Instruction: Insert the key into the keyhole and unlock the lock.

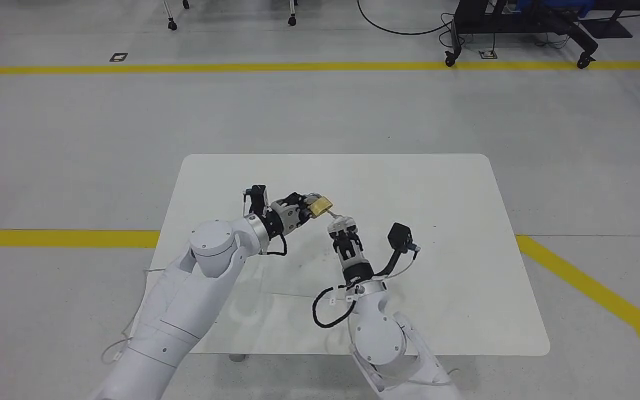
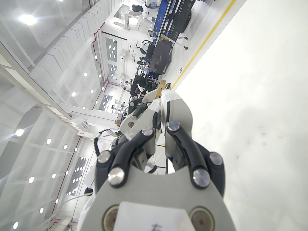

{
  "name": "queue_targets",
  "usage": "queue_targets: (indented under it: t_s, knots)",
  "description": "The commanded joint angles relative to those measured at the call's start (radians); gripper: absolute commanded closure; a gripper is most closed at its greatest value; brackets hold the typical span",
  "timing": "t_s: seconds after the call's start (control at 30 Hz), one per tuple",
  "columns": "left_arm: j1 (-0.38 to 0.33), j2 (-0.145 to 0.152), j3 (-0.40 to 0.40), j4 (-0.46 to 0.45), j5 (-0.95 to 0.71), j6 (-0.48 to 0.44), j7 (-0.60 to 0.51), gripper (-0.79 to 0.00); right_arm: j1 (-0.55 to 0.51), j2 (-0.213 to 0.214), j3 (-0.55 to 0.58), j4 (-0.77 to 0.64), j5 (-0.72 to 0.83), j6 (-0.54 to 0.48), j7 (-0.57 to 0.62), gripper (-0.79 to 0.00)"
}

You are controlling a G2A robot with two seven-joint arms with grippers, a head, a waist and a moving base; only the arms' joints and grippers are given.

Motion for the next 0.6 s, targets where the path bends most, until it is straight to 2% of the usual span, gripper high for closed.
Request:
queue_targets:
  t_s: [0.0,0.57]
  knots:
    - [0.000,-0.001,0.000,0.001,0.002,0.003,0.001,0.000,0.001,-0.002,-0.001,0.003,-0.001,0.002,-0.003,0.000]
    - [0.000,-0.006,-0.002,0.002,0.016,0.014,0.006,0.000,-0.004,-0.021,-0.003,0.035,-0.016,-0.024,-0.025,0.000]
